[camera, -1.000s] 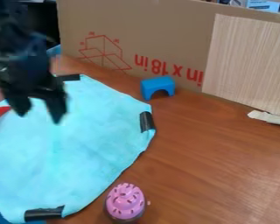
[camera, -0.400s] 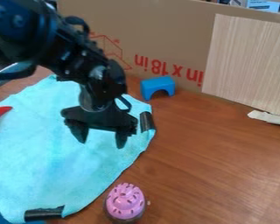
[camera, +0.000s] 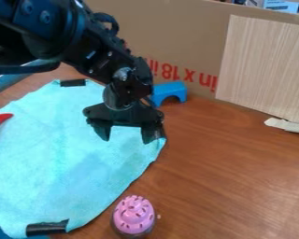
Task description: Fold the cloth right to left
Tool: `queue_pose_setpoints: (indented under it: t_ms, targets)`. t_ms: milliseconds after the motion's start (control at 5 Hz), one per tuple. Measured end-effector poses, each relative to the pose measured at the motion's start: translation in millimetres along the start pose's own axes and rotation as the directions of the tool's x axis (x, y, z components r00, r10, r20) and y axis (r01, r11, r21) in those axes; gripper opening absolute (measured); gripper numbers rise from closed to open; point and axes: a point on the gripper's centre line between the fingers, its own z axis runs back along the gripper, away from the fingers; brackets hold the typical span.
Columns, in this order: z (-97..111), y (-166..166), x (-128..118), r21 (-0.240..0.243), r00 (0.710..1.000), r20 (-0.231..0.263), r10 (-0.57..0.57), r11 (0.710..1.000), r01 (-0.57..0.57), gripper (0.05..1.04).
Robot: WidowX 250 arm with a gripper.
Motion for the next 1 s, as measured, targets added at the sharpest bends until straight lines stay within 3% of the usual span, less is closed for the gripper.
queue_pose_setpoints:
  t_ms: [200, 1000]
  targets:
    - [0, -13, 7, -0.023, 0.999, 0.045, 0.023, 0.999, -0.022, 1.007]
    - [-25, -39, 13, 0.005, 0.997, 0.068, 0.048, 0.999, -0.048, 1.007]
